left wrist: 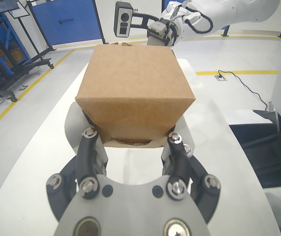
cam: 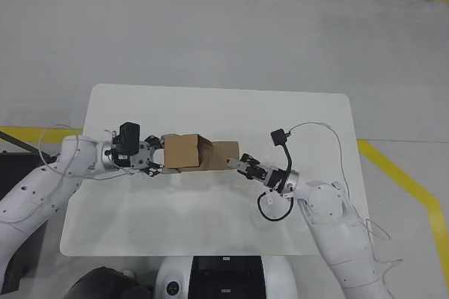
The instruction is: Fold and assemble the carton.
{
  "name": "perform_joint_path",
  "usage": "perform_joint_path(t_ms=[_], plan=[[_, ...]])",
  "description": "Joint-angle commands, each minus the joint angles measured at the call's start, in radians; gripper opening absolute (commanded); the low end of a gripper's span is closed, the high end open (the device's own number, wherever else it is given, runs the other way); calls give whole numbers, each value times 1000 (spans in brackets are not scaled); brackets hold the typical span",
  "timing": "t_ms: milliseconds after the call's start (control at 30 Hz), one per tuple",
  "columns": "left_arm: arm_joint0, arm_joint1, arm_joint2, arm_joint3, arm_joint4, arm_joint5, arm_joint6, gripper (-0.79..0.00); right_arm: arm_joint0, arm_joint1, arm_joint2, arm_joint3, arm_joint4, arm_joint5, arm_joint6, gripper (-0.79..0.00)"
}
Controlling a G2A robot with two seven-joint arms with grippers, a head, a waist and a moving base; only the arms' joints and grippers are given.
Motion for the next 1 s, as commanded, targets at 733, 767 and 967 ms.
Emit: perform_joint_path(t_ms=[733, 767, 967], plan=[[12, 31, 6, -43, -104, -36, -36, -785, 44, 20, 63, 206, 538, 138, 183, -366], [12, 32, 5, -46, -103, -35, -35, -785, 50, 21, 57, 210, 529, 161, 180, -400], [15, 42, -5, -71, -108, -33, -33, -785, 78, 20, 9, 234, 526, 186, 198, -557]])
